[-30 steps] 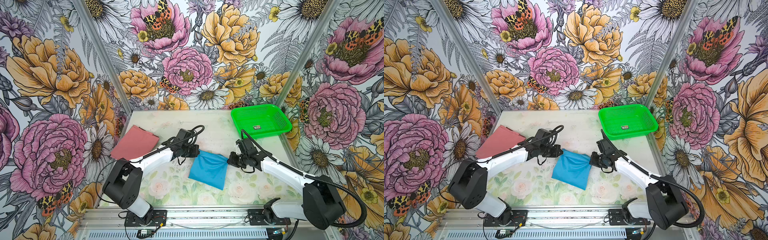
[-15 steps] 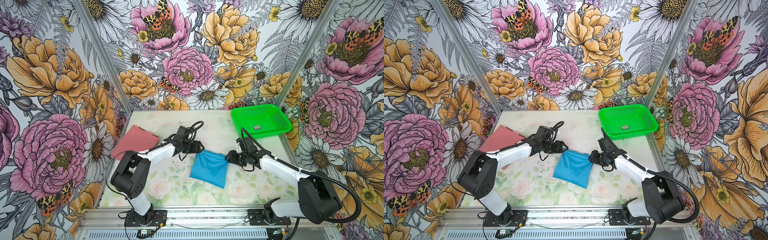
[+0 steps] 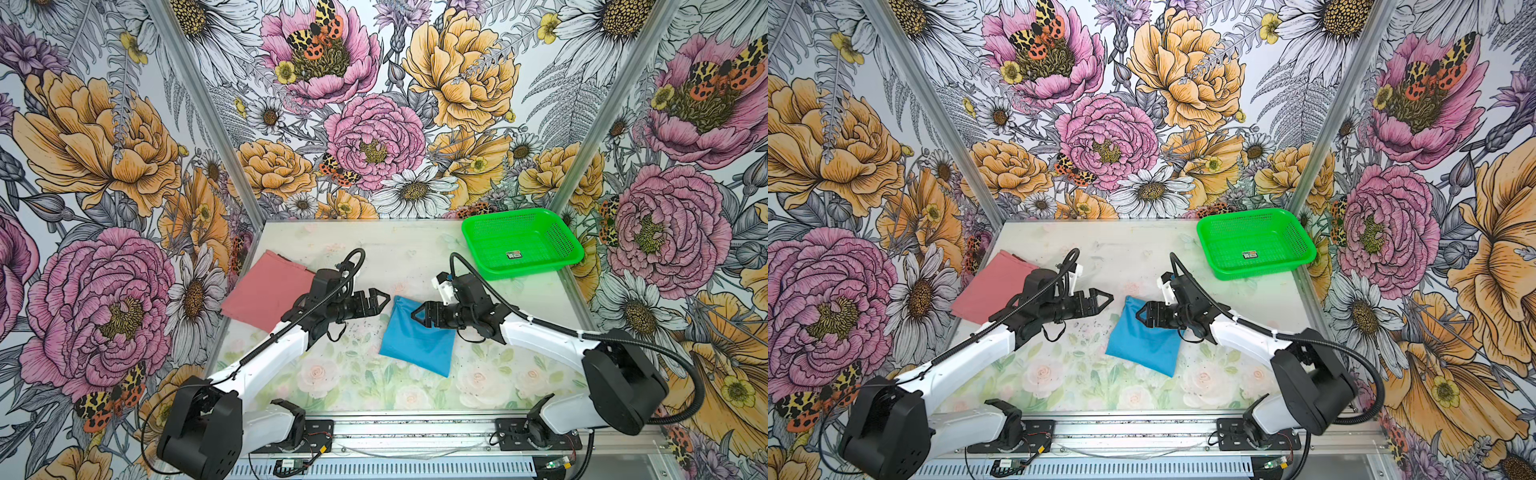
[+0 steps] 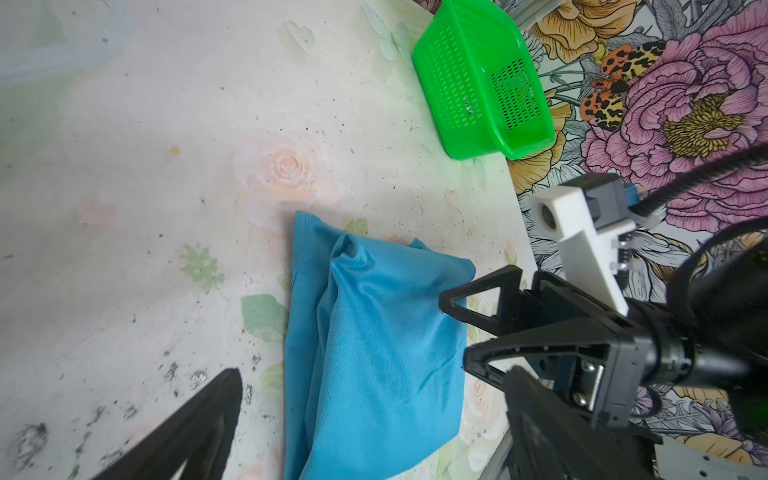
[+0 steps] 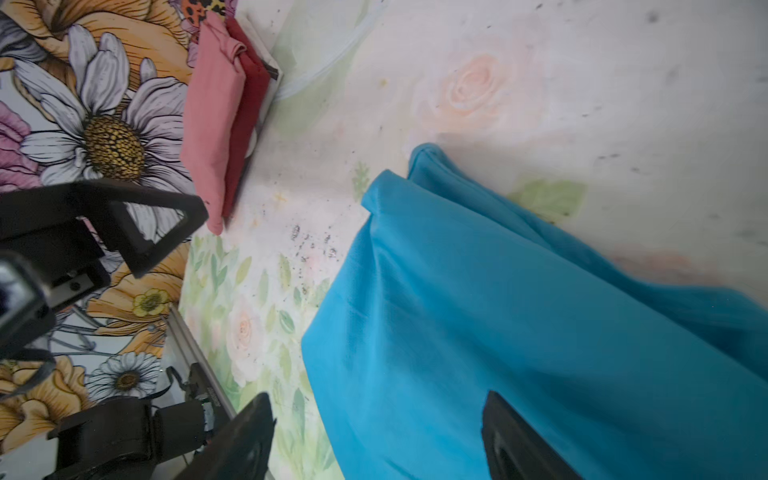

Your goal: Fold and stack the t-shirts

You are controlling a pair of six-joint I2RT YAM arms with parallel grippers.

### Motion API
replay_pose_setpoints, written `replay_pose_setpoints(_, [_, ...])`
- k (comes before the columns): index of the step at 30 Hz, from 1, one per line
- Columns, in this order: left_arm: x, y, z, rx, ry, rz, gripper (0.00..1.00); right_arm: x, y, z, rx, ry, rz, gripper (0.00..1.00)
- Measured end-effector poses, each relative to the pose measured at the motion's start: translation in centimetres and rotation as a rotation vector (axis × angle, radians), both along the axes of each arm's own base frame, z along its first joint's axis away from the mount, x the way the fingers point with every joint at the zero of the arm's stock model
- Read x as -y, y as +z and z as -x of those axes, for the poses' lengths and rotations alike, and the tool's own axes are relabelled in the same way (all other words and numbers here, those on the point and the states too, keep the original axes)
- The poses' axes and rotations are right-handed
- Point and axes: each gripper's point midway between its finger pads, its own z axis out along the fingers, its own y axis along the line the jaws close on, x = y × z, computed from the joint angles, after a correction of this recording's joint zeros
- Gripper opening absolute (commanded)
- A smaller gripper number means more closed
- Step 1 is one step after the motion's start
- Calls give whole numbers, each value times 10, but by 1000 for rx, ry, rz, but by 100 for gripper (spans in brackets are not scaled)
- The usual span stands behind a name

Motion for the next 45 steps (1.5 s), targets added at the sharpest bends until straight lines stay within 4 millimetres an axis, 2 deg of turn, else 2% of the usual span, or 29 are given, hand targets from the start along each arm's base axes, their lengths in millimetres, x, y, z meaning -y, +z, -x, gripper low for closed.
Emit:
replay_pose_setpoints(2, [-6,3,6,9,15,2,99,-20,-15,-8,-14,26,-60,84])
replay_pose_setpoints(5, [-9,10,9,29,20,12,99,-33,-49,-25,-53,15,-85,86])
replay_pose_setpoints(9, [-7,9,10,21,17,14,99,-41,-49,-69,9,-38,-140,86])
replay_pose_setpoints(12, [0,3,14,3,-6,5,99,-35,-47,-87,30,-80,-143,89])
replay_pose_setpoints(14, [8,-5,18,-16,-31,-4,99,-29,-47,-92,38,-106,-128,90])
replay_pose_setpoints(18, [26,-25,19,-57,-67,-21,99,-11,-38,-89,38,-149,-77,90])
replay_pose_setpoints(23, [50,-63,14,-122,-108,-68,99,20,-8,-85,79,-211,-74,91])
replay_pose_setpoints(25, [59,-72,10,-131,-115,-75,99,30,-2,-85,94,-237,-73,91])
replay_pose_setpoints(28, [69,-78,3,-124,-115,-68,99,46,-10,-85,81,-281,-45,91])
replay_pose_setpoints(33, [77,-90,-8,-133,-104,-58,99,80,-54,-72,-11,-371,69,91])
replay_pose_setpoints(40, [75,-98,-6,-150,-95,-54,99,102,-57,-73,8,-414,161,91])
replay_pose_setpoints(43, [72,-90,-7,-139,-97,-60,99,112,-52,-68,5,-412,216,92])
replay_pose_setpoints(45, [70,-76,-12,-121,-101,-73,99,118,-42,-63,12,-409,243,92])
